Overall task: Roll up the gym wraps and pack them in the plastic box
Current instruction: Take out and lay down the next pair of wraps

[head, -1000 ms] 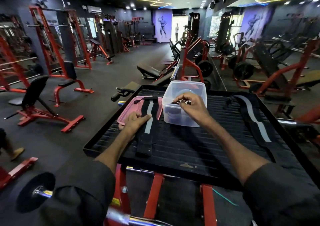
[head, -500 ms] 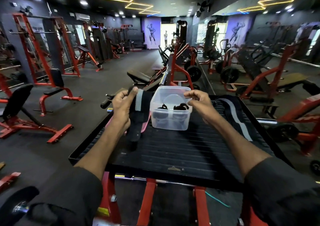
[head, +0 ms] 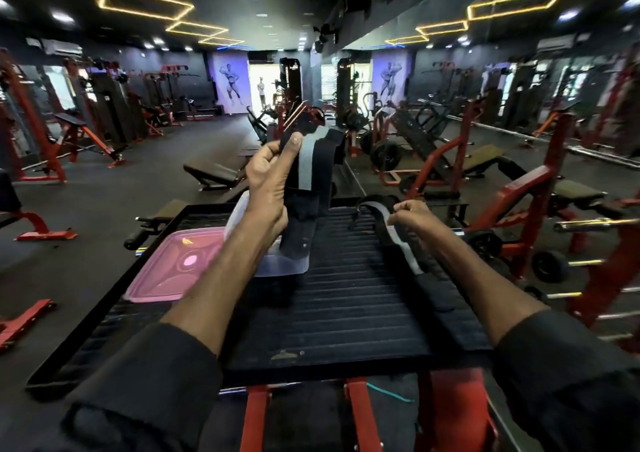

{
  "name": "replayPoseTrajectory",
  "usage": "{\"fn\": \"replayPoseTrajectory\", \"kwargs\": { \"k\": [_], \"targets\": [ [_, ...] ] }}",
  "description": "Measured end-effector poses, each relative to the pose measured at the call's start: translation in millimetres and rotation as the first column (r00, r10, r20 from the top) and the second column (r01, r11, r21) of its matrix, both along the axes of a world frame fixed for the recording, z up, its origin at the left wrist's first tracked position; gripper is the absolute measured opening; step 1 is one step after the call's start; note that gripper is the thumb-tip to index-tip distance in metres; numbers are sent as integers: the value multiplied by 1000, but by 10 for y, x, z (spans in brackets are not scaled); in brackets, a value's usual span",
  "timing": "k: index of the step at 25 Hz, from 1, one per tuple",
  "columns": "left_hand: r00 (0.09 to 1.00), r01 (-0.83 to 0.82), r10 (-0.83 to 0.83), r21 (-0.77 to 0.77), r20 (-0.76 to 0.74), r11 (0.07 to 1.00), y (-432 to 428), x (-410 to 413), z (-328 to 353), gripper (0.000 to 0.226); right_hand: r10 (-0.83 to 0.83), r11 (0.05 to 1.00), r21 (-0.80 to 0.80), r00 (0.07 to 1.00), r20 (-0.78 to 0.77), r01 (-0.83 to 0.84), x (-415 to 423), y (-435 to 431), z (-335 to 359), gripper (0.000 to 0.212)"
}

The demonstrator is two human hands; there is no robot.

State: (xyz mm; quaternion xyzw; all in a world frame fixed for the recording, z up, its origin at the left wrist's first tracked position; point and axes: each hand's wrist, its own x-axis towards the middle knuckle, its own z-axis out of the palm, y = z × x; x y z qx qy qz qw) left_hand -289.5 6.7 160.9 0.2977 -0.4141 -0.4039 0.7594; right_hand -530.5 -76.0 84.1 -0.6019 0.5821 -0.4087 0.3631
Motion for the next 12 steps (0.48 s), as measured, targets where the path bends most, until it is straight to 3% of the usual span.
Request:
{"fn": "replayPoseTrajectory", "kwargs": {
  "k": [2,4,7,12],
  "targets": [
    [997,75,-74,43,-26,996,-63,-196,-154,26,-7,998,66,999,-44,10,-214,19,-126,35],
    [993,108,-104,95,-54,990,-104,-308,-316,35,-40,989,136,989,-141,59,-402,36,-275,30],
    [988,143,-133,149,-78,978,-104,-428,-484,23,-21,974,221,986,-164,58,-535,74,-418,18],
    [988,147,-139,156,-63,977,-47,-483,-593,22,-42,959,240,912,-408,151,-467,278,-266,28]
  ]
}}
